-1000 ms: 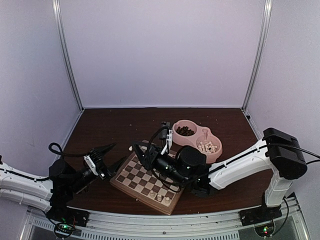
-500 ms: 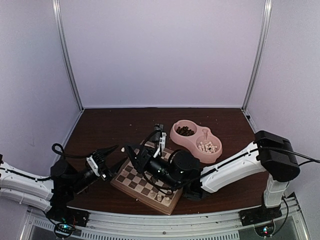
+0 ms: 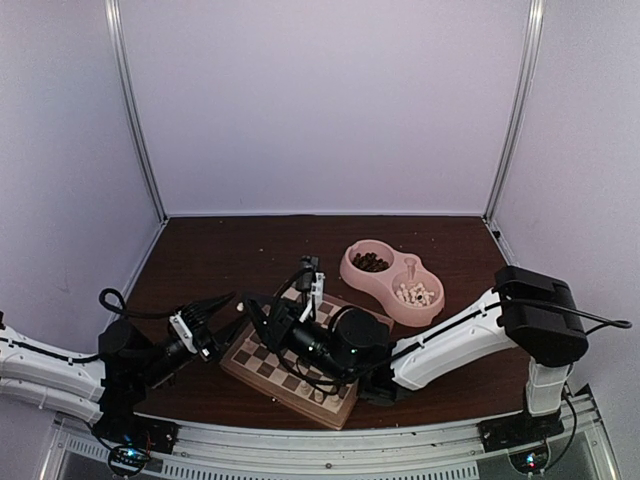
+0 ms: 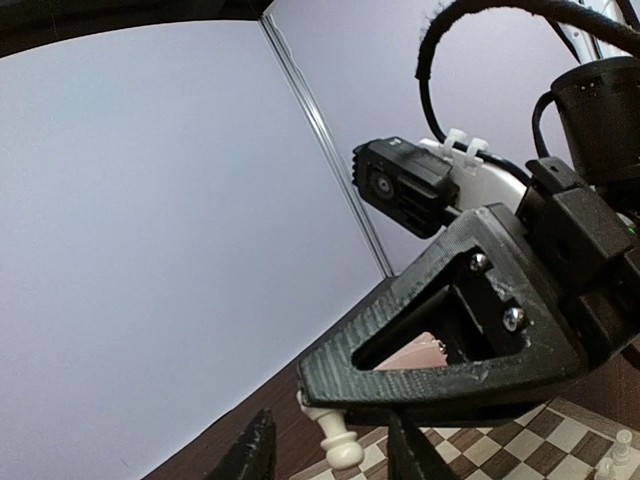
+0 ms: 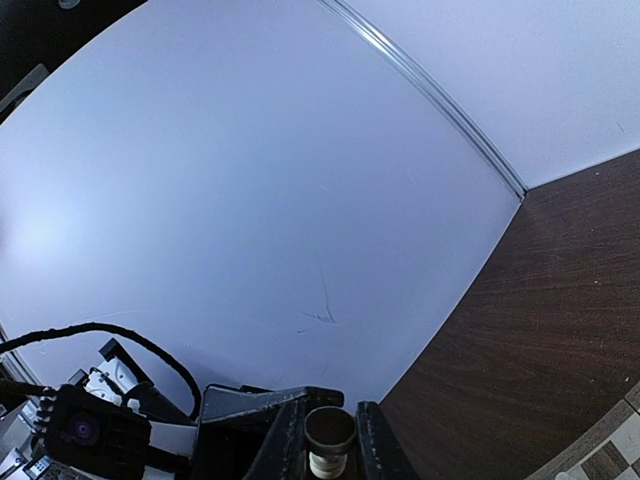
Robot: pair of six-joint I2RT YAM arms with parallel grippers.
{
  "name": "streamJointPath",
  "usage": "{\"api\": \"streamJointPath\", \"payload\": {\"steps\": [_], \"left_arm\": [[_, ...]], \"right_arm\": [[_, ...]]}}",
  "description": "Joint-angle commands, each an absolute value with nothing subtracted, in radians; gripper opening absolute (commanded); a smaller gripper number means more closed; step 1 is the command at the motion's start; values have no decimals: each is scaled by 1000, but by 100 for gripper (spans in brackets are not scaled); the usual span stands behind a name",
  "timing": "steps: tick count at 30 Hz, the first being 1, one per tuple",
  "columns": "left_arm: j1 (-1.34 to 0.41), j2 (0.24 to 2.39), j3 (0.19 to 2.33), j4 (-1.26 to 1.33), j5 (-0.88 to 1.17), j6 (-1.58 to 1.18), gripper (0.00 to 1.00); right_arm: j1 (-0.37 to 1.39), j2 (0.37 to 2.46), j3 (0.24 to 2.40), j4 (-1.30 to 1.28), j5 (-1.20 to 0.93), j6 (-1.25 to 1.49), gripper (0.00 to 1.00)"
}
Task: Set up the chess pieces on the board
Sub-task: Pass from the right arm to the left
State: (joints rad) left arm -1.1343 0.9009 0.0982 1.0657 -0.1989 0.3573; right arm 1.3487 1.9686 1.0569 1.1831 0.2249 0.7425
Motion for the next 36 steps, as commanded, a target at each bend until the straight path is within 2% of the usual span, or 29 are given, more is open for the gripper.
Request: {"api": "streamJointPath", "payload": {"steps": [1, 6, 20, 22, 28, 33, 36], "left_arm": [[-1138, 890, 91, 1104, -183, 360, 36], [-1138, 896, 92, 1104, -185, 359, 31], [-1138, 880, 92, 1096, -197, 356, 1], [-1138, 879, 93, 1092, -198, 353, 0], [-1138, 857, 104, 1036, -213, 338, 0], [-1138, 839, 130, 938, -239, 302, 0], [-1138, 848, 159, 866, -253, 278, 0]], "right_arm": [[1356, 1979, 1078, 1208, 213, 763, 0], [1359, 1980, 1084, 1207, 210, 765, 0], [1364, 1998, 1085, 1251, 209, 762, 1], [1364, 1995, 1080, 1254, 216, 756, 7], [1364, 1939, 1034, 1224, 274, 686, 40], [1350, 1784, 992, 990, 332, 598, 52], [1331, 1685, 1008, 742, 324, 551, 53]]}}
